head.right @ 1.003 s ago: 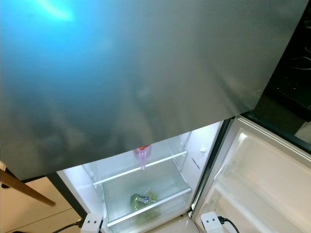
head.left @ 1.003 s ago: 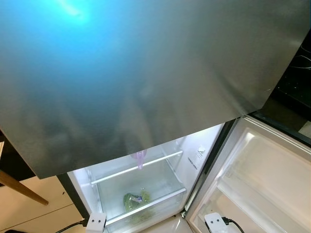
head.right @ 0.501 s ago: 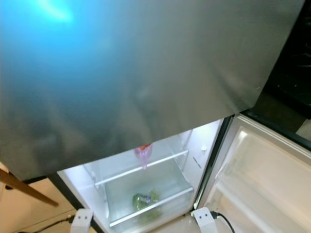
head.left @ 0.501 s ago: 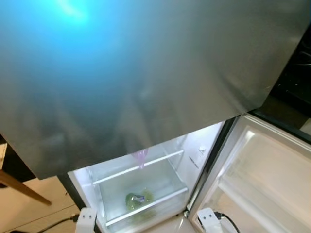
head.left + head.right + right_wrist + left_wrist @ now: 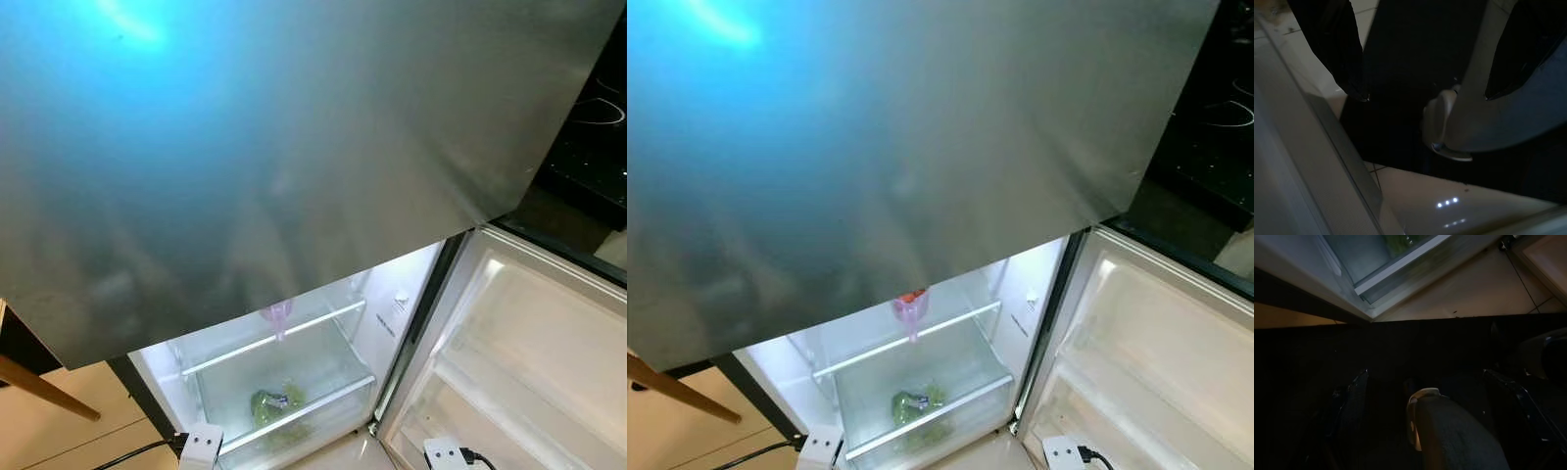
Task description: Restocking fridge
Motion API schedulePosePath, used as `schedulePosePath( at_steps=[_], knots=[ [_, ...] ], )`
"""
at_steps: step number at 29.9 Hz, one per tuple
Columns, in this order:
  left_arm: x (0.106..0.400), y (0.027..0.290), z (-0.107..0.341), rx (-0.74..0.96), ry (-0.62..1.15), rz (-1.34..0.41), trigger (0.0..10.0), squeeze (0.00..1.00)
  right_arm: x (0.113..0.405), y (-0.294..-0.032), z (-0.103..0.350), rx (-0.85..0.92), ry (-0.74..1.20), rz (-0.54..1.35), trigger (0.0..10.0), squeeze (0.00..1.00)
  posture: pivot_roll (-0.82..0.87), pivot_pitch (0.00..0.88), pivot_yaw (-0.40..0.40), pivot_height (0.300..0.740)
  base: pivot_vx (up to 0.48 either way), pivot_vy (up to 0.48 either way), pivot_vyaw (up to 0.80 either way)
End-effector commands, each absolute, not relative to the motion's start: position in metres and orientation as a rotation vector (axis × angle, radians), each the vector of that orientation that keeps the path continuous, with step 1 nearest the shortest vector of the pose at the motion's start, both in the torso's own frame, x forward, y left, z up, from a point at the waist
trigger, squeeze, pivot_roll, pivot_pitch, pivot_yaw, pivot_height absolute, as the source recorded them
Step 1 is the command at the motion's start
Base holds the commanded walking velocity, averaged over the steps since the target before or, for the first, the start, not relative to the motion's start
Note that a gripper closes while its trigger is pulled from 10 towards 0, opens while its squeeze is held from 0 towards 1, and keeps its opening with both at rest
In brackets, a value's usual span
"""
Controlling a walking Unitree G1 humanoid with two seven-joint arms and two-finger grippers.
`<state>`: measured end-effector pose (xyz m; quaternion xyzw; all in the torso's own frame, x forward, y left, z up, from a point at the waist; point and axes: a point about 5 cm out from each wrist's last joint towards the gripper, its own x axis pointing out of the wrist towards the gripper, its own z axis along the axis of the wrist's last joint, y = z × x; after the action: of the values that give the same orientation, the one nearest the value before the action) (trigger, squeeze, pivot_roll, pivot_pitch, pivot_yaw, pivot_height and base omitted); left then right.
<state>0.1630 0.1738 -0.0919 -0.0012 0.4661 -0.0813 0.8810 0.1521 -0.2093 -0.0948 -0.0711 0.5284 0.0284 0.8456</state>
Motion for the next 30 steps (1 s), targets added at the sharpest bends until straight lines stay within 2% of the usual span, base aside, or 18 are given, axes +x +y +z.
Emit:
schedulePosePath(
  at_steps=[1, 6, 10, 20, 22, 25, 30],
  knots=[
    [0.159, 0.183, -0.093, -0.006, 0.984, -0.130, 10.0, 0.00, 0.146, -0.206, -0.098, -0.211, 1.148, 0.131, 10.0, 0.00, -0.05, 0.041, -0.032, 0.740, 0.000, 0.000, 0.00],
    [0.152, 0.178, -0.096, -0.058, 0.990, -0.080, 10.0, 0.00, 0.146, -0.209, -0.097, -0.227, 1.149, 0.140, 10.0, 0.00, -0.06, 0.045, -0.031, 0.740, 0.000, 0.000, 0.00],
    [0.143, 0.167, -0.100, -0.034, 1.020, -0.137, 10.0, 0.00, 0.148, -0.207, -0.097, -0.203, 1.138, 0.125, 10.0, 0.00, -0.05, 0.043, -0.021, 0.740, 0.000, 0.000, 0.00],
    [0.144, 0.168, -0.100, -0.004, 1.020, -0.169, 10.0, 0.00, 0.148, -0.200, -0.098, -0.231, 1.116, 0.146, 10.0, 0.00, -0.04, 0.032, -0.023, 0.740, 0.000, 0.000, 0.00],
    [0.143, 0.170, -0.100, -0.003, 1.022, -0.161, 10.0, 0.00, 0.161, -0.210, -0.091, -0.356, 1.044, 0.111, 10.0, 0.00, -0.03, 0.034, -0.026, 0.740, 0.000, 0.000, 0.00],
    [0.146, 0.173, -0.099, -0.020, 1.013, -0.127, 10.0, 0.00, 0.175, -0.225, -0.081, -0.437, 0.979, 0.032, 10.0, 0.00, -0.03, 0.034, -0.029, 0.740, 0.000, 0.000, 0.00],
    [0.153, 0.173, -0.096, -0.023, 0.995, -0.118, 10.0, 0.00, 0.188, -0.218, -0.076, -0.335, 0.936, 0.046, 10.0, 0.00, -0.03, 0.035, -0.033, 0.740, 0.000, 0.000, 0.00]
  ],
)
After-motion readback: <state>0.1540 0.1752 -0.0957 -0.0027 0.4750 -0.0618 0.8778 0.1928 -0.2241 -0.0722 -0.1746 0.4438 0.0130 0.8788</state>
